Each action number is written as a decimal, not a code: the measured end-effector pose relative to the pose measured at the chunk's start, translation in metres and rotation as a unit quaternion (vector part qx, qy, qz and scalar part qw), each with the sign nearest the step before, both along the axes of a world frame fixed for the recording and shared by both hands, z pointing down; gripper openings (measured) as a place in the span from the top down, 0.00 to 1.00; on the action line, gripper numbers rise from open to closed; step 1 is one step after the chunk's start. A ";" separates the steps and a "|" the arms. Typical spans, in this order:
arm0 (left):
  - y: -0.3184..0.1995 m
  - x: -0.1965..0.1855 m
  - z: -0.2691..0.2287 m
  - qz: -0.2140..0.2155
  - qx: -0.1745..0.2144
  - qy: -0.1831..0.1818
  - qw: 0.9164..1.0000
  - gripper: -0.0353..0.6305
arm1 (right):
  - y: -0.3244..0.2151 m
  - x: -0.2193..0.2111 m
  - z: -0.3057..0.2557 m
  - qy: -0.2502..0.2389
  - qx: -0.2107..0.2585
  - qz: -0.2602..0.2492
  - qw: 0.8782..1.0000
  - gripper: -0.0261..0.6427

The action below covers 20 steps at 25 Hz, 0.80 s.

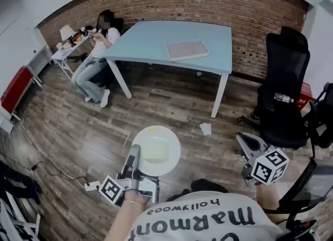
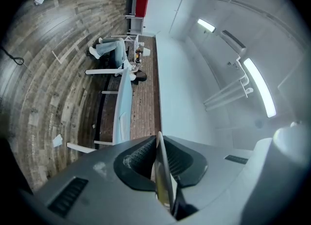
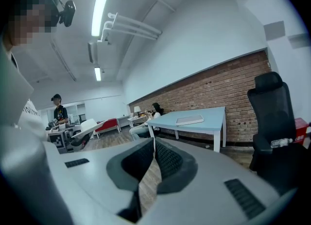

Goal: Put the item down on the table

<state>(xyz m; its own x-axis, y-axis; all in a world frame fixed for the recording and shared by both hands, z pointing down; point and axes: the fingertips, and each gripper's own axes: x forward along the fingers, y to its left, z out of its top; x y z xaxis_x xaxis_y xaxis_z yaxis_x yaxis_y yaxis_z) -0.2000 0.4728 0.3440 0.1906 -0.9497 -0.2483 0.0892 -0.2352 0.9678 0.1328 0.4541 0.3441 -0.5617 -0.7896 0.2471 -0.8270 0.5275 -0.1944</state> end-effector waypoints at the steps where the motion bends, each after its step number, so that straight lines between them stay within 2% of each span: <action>1: -0.002 0.001 0.000 0.002 0.000 0.000 1.000 0.90 | -0.001 0.001 0.000 0.003 0.000 0.003 1.000 0.94; 9: -0.025 0.001 0.016 0.008 -0.013 -0.007 1.000 0.90 | -0.034 -0.004 0.013 0.021 -0.017 -0.004 1.000 0.94; 16: -0.072 0.001 0.021 0.001 -0.021 -0.013 1.000 0.90 | -0.098 -0.012 0.022 0.015 -0.027 -0.026 0.999 0.94; 20: -0.107 0.005 0.022 -0.005 -0.021 -0.008 1.000 0.90 | -0.139 -0.002 0.026 0.006 -0.035 -0.028 0.999 0.94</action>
